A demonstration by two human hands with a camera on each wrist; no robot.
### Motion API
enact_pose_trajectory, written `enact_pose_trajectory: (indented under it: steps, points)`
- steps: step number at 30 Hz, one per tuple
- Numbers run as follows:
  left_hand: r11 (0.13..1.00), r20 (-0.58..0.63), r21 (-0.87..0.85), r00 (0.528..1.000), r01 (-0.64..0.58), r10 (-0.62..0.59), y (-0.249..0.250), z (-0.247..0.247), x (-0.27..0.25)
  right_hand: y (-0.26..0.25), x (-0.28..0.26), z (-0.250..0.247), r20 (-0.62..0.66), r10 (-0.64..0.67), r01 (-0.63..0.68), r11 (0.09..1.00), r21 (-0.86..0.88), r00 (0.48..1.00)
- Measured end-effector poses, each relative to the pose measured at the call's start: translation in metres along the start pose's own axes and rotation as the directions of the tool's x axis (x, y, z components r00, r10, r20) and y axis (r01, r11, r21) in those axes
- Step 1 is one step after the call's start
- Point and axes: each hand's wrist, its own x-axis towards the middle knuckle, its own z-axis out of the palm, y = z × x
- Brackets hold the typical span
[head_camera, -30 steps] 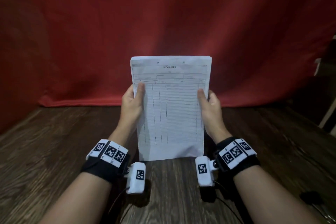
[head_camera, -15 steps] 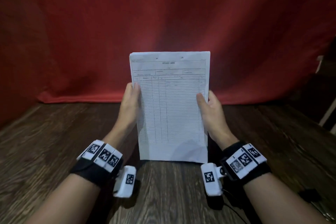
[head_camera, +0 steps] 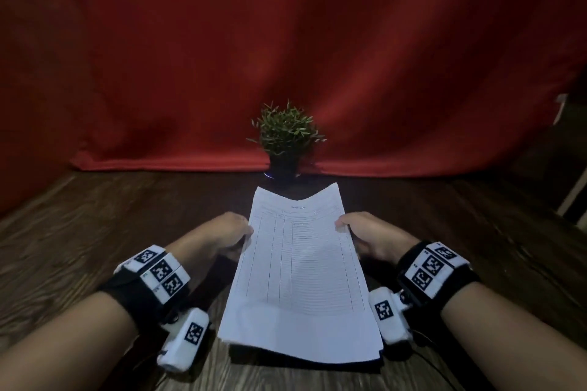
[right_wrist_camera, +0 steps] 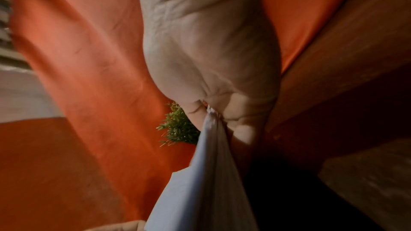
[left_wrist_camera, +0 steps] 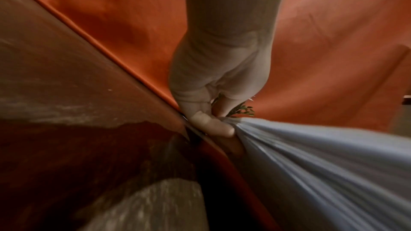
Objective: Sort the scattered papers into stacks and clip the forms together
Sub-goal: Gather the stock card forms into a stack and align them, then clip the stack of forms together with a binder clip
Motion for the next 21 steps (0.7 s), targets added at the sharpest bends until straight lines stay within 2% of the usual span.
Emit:
enact_pose_trajectory:
  steps: [3, 5, 9, 12, 16, 19, 21]
  points:
    - [1.0, -0.02, 0.028, 1.0, -0.004, 0.005, 0.003, -0.004, 0.011, -0.007, 0.006, -0.002, -0.036, 0.022, -0.02, 0.998, 0.062, 0.999]
    - [0.999, -0.01, -0.037, 0.999, 0.04, -0.04, 0.004, -0.009, 0.022, -0.013, 0.011, -0.002, -0.053, 0.03, -0.028, 0.999, 0.047, 0.998]
    - [0.99, 0.079, -0.056, 0.989, 0.127, -0.123, 0.004, -0.009, 0.04, -0.018, 0.025, 0.005, -0.056, 0.029, -0.031, 0.999, -0.021, 0.998]
    - [0.983, 0.008, -0.097, 0.988, 0.155, -0.155, 0.007, -0.009, 0.048, -0.017, 0.037, 0.005, -0.07, 0.012, -0.015, 0.999, -0.035, 0.997]
    - [0.989, -0.106, -0.062, 0.985, 0.131, -0.137, 0.001, -0.009, 0.058, -0.016, 0.038, -0.008, -0.111, -0.001, 0.001, 1.0, -0.004, 0.994]
    - [0.982, -0.078, -0.022, 0.979, 0.185, -0.187, -0.001, -0.003, 0.067, -0.01, 0.031, -0.034, -0.125, -0.043, 0.018, 0.98, -0.199, 0.991]
    - [0.982, -0.041, 0.052, 0.983, 0.183, -0.181, -0.001, 0.0, 0.074, -0.005, 0.02, -0.059, -0.116, -0.046, -0.002, 0.925, -0.38, 0.992]
